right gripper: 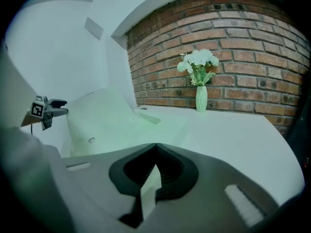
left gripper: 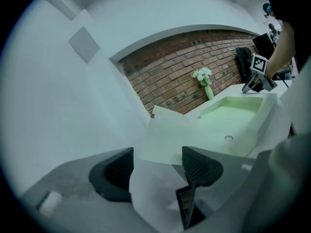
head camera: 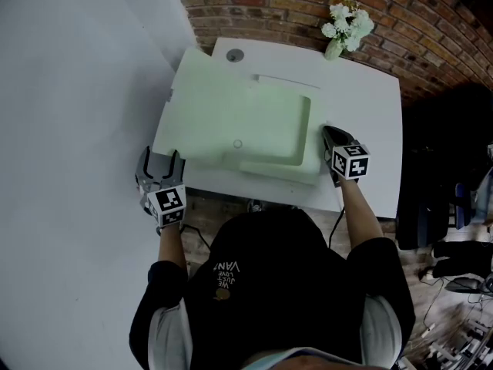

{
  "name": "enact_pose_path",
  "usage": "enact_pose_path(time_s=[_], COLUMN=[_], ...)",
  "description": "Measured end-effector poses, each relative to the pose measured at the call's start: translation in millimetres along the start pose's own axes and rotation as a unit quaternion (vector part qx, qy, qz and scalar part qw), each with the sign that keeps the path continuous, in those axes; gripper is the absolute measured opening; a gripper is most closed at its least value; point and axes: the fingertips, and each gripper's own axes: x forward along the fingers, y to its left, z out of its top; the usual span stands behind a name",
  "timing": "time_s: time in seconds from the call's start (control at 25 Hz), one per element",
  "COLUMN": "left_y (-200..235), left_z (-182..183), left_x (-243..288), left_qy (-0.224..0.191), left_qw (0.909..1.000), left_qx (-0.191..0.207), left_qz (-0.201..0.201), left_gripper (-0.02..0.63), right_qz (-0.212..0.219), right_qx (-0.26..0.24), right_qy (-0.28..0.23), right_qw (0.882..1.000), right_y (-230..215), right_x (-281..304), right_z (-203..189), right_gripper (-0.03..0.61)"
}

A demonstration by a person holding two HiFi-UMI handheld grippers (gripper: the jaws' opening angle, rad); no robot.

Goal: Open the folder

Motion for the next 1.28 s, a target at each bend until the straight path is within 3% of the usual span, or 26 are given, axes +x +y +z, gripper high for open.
enact_pose_path(time_s=[0.28, 1.28], left_y=[-1.0, -14.0], left_z=[-39.3, -103.1], left_x=[16.2, 55.0], left_qy=[0.032, 0.11], left_qw=[0.9989, 0.9916], left_qx=[-0.034, -0.054], left_qz=[-0.001, -0.042], left_gripper=[0.308, 0.308], right_qz=[-0.006, -0.026], right_qx=[0.005, 0.004], right_qy=[-0.002, 0.002], right_qw=[1.0, 1.0], right_y=[-0.7, -2.1], right_x=[0.7, -0.8], right_z=[-1.2, -0.9], right_gripper=[0.0, 0.0])
